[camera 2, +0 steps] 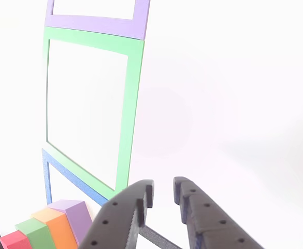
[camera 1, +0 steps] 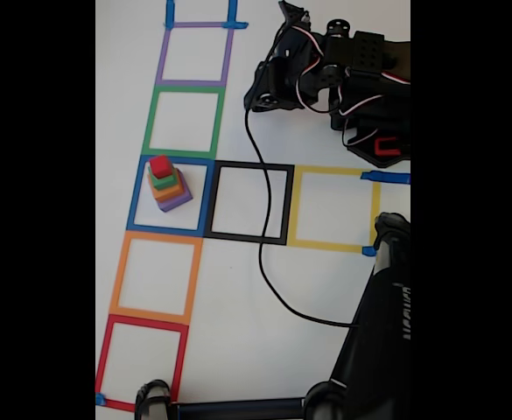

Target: Tower of hanoi

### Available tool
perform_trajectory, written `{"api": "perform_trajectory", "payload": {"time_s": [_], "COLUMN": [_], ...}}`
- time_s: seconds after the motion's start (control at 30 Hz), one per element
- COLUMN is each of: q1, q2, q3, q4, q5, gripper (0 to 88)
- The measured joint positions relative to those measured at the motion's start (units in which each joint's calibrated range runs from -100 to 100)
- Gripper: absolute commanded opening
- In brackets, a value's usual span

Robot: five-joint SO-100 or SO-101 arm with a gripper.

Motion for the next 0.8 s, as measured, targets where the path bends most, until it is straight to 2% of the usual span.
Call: {"api": "perform_trajectory", "payload": {"time_s": [0.13,0.33,0.57,0.7,0.8], "q1": [-1.4,0.5,1.4,2.1,0.8], "q2": [0.0,0.0,0.0,0.0,0.0], "q3": [0.2,-0.3,-0.4,-0.4,-0.4], "q4": [0.0,2.8,2.9,3.0,3.6], "q5": [-3.6,-5.4,-4.3,-6.8,-5.2], "gripper": [0.0,0.2,2.4,2.2,2.0]}}
